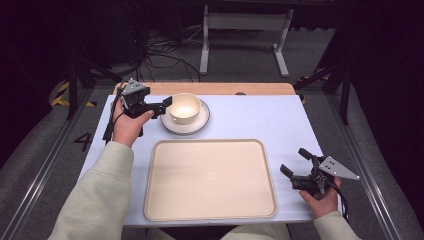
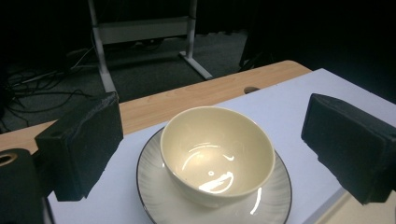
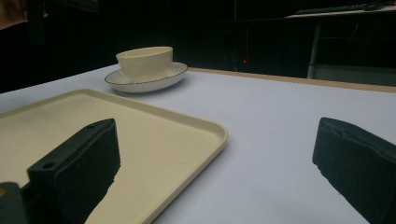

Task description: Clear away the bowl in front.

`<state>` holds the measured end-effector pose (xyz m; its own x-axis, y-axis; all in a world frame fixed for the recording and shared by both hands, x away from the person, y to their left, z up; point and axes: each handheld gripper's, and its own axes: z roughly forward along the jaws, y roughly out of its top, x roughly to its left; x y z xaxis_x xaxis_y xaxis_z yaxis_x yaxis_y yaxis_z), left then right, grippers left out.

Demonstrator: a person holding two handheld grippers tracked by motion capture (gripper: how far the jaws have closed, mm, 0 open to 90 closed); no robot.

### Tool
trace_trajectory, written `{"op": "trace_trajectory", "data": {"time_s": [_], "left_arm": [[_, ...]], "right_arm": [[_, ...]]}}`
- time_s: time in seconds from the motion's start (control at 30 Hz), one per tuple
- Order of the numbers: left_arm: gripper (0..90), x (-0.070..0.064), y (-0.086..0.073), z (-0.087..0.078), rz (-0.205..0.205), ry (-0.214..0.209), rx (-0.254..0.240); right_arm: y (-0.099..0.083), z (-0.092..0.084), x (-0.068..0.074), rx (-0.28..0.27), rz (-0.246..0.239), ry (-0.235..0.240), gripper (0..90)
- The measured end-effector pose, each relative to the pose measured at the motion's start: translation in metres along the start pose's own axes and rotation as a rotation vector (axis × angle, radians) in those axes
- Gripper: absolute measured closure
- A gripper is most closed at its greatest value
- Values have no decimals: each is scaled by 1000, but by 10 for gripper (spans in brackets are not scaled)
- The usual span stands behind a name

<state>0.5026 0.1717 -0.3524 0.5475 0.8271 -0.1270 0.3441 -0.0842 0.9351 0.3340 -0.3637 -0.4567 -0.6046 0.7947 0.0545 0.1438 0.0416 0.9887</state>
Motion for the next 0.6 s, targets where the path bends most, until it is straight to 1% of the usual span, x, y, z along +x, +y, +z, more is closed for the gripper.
{"op": "trace_trajectory", "data": {"time_s": [0.1, 0.23, 0.33, 0.37, 0.43, 0.6], "left_arm": [[63, 3, 2, 10, -11, 14, 13], [63, 4, 4, 20, -4, 27, 37], [62, 4, 6, 24, 11, 42, 42], [63, 4, 6, 24, 11, 42, 42], [64, 4, 7, 27, 15, 56, 46], [65, 7, 9, 37, 7, 87, 100]], "right_arm": [[0, 0, 0, -1, 2, -2, 9], [0, -1, 0, -4, 5, 0, 9], [0, -1, -1, -6, 7, -1, 11], [0, -1, -1, -6, 7, -1, 11], [0, -1, 0, -6, 7, -2, 11], [0, -1, 0, -7, 4, -6, 11]]}}
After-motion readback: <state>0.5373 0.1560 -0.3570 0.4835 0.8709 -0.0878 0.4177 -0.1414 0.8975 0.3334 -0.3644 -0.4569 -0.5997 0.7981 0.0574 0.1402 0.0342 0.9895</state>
